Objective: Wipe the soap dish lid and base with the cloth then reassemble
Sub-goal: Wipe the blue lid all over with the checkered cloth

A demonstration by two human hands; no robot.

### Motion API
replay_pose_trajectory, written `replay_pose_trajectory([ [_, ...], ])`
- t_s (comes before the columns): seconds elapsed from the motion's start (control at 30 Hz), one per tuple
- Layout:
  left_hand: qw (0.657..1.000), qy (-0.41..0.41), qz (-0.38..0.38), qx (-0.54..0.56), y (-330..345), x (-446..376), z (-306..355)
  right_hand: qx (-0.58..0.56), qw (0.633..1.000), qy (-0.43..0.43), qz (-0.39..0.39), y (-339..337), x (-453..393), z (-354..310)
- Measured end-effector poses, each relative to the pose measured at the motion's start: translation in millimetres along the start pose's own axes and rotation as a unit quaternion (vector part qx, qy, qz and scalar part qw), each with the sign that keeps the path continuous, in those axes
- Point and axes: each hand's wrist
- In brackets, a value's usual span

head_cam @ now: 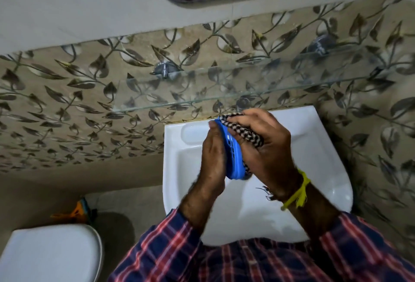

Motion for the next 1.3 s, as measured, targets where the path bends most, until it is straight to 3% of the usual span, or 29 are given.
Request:
replay_pose_trajectory([
  [0.07,0.998,0.041,-0.048,-0.015,-8.6,-4.3,0.1,-0.011,1.000,-0.011,-0.023,-5.3,-4.8,4.7],
  [0.33,0.999,0.026,0.024,0.037,-10.3,-7.1,-17.0,-0.001,0.999,-0.017,-0.034,0.3,14.0,13.5],
  [0.47,0.996,0.009,0.050,0.069,-13.4,-14.8,-5.1,0.052,0.993,-0.079,-0.076,0.2,33.0,10.8],
  [0.6,0.990,-0.013,0.067,0.121,-4.2,-12.5,0.0,0.015,0.999,-0.008,-0.042,10.2,10.0,7.5],
  [0.67,0.987,-0.029,0.072,0.141,-3.4,-12.9,1.6,0.022,0.998,-0.031,-0.054,7.4,20.8,5.9],
  [0.77,0.991,-0.022,0.071,0.108,-6.7,-14.5,0.8,0.034,0.995,-0.076,-0.056,0.8,39.6,3.7],
  [0.9,0.983,-0.062,0.088,0.147,-2.5,-12.3,-3.1,0.046,0.998,-0.043,-0.031,8.3,13.4,8.9],
  [1.07,0.985,-0.053,0.110,0.125,-5.7,-21.4,4.2,0.059,0.993,-0.090,-0.040,1.7,33.7,4.5],
  [1.17,0.978,-0.091,0.106,0.156,-0.5,-14.8,-1.3,0.047,0.996,-0.070,-0.041,4.2,13.7,9.6],
  [1.3,0.976,-0.078,0.155,0.130,-2.8,-23.7,6.5,0.057,0.993,-0.087,-0.058,-0.5,36.2,7.0],
])
Point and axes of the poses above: each hand's wrist, its own x-axis away from the middle knuckle, its own y-axis out of the palm, z = x × y, and after that the axes turned 9 degrees about x, right-handed
